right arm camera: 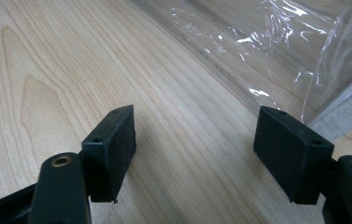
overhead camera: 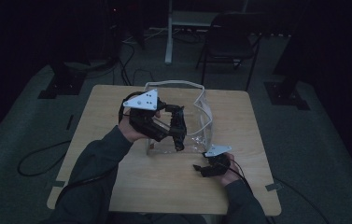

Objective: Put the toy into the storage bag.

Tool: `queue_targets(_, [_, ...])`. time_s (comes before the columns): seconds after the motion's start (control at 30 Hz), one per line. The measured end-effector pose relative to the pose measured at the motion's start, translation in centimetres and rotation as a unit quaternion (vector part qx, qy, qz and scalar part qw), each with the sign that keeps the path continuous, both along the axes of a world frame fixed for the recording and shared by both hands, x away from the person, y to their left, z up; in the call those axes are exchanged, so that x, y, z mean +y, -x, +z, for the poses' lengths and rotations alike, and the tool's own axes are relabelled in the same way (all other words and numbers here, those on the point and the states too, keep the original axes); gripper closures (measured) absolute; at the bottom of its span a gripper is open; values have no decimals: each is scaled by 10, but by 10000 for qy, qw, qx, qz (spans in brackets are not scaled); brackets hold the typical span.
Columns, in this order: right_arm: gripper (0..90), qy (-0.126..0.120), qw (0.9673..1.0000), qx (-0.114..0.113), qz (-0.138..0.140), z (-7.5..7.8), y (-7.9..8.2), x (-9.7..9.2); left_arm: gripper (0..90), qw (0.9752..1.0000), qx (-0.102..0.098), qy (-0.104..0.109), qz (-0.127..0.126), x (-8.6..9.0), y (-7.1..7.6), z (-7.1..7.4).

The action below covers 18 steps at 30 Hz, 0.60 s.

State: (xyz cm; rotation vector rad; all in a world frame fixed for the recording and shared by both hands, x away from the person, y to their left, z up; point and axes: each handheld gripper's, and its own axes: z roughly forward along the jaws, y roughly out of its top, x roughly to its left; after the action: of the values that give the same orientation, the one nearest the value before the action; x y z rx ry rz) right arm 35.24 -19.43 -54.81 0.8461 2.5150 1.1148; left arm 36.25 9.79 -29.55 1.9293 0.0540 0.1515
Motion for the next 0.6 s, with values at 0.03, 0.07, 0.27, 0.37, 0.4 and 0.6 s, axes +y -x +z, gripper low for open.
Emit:
queue_targets(0.03, [291, 0, 10000, 4, -4, 0, 0, 0, 238, 10000, 0, 0, 0, 0, 0, 0])
queue_targets(0.07, [291, -1, 10000, 11, -7, 0, 0, 0, 238, 10000, -15, 15, 22, 1, -2, 2])
queue_targets(0.27, [291, 0, 10000, 5, -3, 0, 0, 0, 238, 9999, -44, 93, 97, 4, -9, 11])
queue_targets(0.37, [291, 1, 10000, -1, 0, 0, 0, 0, 238, 9998, -57, 115, 119, 5, -11, 15])
queue_targets(0.4, [291, 0, 10000, 6, -3, 0, 0, 0, 238, 9998, -56, 125, 131, 4, -12, 16])
queue_targets(0.6, [291, 0, 10000, 0, 0, 0, 0, 0, 238, 9996, -127, 143, 209, 5, -20, 25])
